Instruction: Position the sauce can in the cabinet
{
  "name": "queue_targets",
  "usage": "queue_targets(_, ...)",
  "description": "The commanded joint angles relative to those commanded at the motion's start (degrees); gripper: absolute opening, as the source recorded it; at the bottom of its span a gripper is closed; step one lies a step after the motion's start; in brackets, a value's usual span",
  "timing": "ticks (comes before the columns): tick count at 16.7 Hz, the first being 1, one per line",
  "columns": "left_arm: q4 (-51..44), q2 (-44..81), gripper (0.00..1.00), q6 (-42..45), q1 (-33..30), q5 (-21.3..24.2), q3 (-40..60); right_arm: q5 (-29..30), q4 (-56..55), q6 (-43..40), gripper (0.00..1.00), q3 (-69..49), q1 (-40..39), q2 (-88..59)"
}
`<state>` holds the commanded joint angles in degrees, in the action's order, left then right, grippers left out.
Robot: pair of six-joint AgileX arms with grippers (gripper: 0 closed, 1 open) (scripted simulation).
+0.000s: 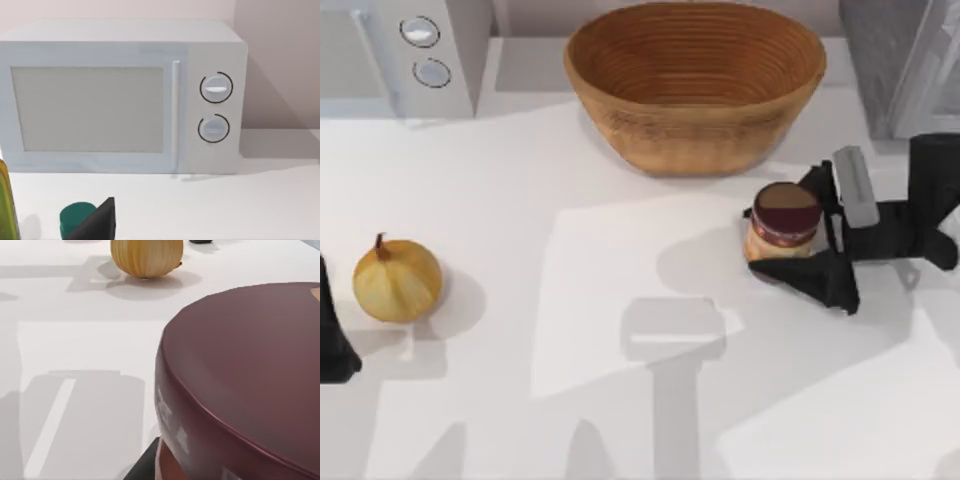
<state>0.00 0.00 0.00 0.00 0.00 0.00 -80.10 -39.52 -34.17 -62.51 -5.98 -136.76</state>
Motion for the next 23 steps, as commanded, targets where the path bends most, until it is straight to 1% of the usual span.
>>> queue_targets(2,0.0,0.0,1.0,0.0,0.0,0.0,0.0,0.0,0.9,0.3,0.0,0.1,0.0,0.6)
queue_targets(4,0.0,0.0,1.0,0.0,0.0,0.0,0.0,0.2,4.1,0.7,0.0,-0.2,0.0,3.3)
queue_targets(6,0.0,0.0,1.0,0.0,0.0,0.0,0.0,0.1,8.7,0.6,0.0,-1.0,0.1,7.9)
queue_targets(10,0.0,0.0,1.0,0.0,0.0,0.0,0.0,0.1,21.9,-0.3,0.0,-3.3,-0.1,18.3)
queue_targets(13,0.0,0.0,1.0,0.0,0.0,0.0,0.0,-0.2,27.7,-0.2,0.0,-4.4,-0.1,23.4)
queue_targets(20,0.0,0.0,1.0,0.0,0.0,0.0,0.0,0.0,28.8,0.6,0.0,-4.0,0.2,24.2)
queue_targets(23,0.0,0.0,1.0,0.0,0.0,0.0,0.0,4.4,31.0,4.5,0.0,0.7,1.1,28.1)
